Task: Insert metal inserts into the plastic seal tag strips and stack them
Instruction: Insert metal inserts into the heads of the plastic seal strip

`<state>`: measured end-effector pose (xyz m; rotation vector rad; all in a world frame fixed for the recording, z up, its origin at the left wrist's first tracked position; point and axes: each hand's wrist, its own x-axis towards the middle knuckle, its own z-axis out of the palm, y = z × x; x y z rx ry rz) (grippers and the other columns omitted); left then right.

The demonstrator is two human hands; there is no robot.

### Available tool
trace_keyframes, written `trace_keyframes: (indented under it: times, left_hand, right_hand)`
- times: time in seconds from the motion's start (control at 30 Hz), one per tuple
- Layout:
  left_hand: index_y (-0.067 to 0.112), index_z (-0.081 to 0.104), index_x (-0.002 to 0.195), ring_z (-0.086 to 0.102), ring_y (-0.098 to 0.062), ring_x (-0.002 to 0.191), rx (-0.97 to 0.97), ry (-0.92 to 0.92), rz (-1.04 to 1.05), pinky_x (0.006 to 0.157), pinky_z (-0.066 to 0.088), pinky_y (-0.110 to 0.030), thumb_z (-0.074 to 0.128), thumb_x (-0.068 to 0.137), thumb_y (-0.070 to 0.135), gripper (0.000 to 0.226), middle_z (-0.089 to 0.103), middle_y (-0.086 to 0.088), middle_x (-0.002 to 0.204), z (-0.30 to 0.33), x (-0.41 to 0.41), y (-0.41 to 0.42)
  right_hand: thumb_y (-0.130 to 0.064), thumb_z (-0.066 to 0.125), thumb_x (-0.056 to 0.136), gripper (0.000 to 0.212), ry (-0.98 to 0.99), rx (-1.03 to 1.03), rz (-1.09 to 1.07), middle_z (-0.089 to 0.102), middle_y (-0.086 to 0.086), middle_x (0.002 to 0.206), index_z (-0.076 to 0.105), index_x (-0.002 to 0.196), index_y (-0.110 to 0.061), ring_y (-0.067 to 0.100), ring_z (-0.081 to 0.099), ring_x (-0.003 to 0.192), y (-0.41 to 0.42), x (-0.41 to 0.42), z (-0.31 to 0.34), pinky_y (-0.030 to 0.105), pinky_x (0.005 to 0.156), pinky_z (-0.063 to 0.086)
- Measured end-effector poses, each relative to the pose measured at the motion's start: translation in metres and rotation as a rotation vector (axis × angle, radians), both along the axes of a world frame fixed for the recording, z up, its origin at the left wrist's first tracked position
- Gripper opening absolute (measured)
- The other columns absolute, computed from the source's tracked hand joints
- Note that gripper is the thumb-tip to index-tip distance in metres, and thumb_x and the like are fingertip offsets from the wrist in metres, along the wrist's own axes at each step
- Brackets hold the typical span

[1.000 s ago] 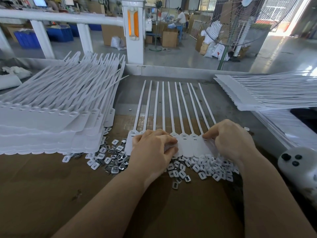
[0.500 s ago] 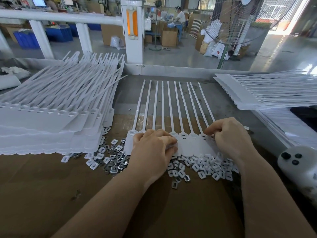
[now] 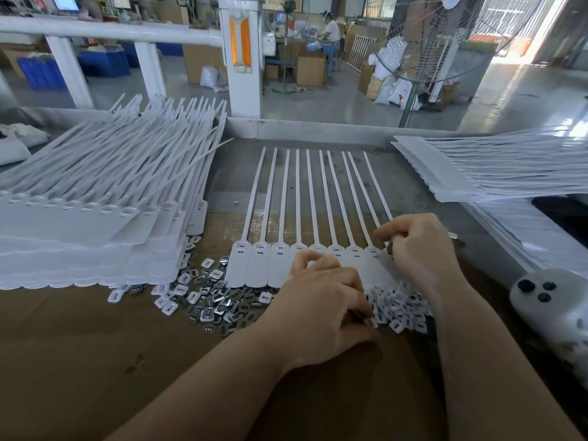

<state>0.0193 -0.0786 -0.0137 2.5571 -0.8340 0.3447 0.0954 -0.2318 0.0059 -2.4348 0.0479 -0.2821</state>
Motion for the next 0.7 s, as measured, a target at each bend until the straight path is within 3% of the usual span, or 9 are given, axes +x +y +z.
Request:
trace_keyframes:
  times: [0.27, 0.37, 0.47, 0.57, 0.7]
  left_hand:
    - [0.028, 0.071, 0.096, 0.038, -0.006, 0.088, 0.015, -0.070, 0.024, 0.090, 0.014, -0.028, 0.051, 0.089, 0.042, 0.025, 0.059, 0.013, 0.091, -0.003, 0.002, -0.005]
    - [0.028, 0.072, 0.094, 0.036, 0.000, 0.086, -0.205, 0.075, 0.163, 0.090, 0.027, -0.030, 0.058, 0.086, 0.041, 0.021, 0.051, 0.023, 0.083, -0.003, 0.007, 0.001]
    - [0.024, 0.073, 0.088, 0.047, 0.002, 0.079, -0.533, 0.181, 0.367, 0.077, 0.038, -0.022, 0.063, 0.082, 0.036, 0.016, 0.054, 0.022, 0.078, 0.000, 0.014, 0.010]
    - [0.017, 0.074, 0.087, 0.051, -0.001, 0.071, -0.754, 0.255, 0.434, 0.068, 0.039, -0.015, 0.065, 0.083, 0.028, 0.015, 0.060, 0.009, 0.078, 0.003, 0.016, 0.015]
    - [0.014, 0.074, 0.087, 0.056, -0.008, 0.076, -0.854, 0.298, 0.440, 0.068, 0.042, -0.016, 0.063, 0.085, 0.026, 0.016, 0.062, 0.001, 0.080, 0.005, 0.015, 0.015]
  right_hand:
    - [0.004, 0.041, 0.085, 0.041, -0.022, 0.012, 0.027, 0.069, 0.000, 0.093, 0.073, 0.085, -0.021, 0.015, 0.061, 0.082, -0.001, 0.000, -0.002, 0.037, 0.085, 0.052]
    - [0.002, 0.044, 0.089, 0.036, -0.058, 0.076, 0.086, 0.069, -0.002, 0.089, 0.073, 0.088, -0.019, 0.005, 0.060, 0.078, -0.001, 0.000, 0.000, 0.027, 0.081, 0.052]
    - [-0.003, 0.057, 0.088, 0.021, -0.108, 0.244, 0.283, 0.069, -0.010, 0.080, 0.073, 0.091, -0.017, -0.005, 0.060, 0.067, 0.004, -0.008, 0.008, 0.008, 0.064, 0.045]
    - [-0.007, 0.066, 0.084, 0.016, -0.062, 0.355, 0.517, 0.071, -0.009, 0.079, 0.074, 0.093, -0.017, -0.001, 0.064, 0.076, 0.009, -0.017, 0.015, 0.007, 0.067, 0.046]
    - [-0.007, 0.069, 0.080, 0.013, 0.014, 0.392, 0.699, 0.072, -0.004, 0.081, 0.074, 0.090, -0.013, 0.007, 0.067, 0.078, 0.013, -0.020, 0.018, 0.014, 0.071, 0.050]
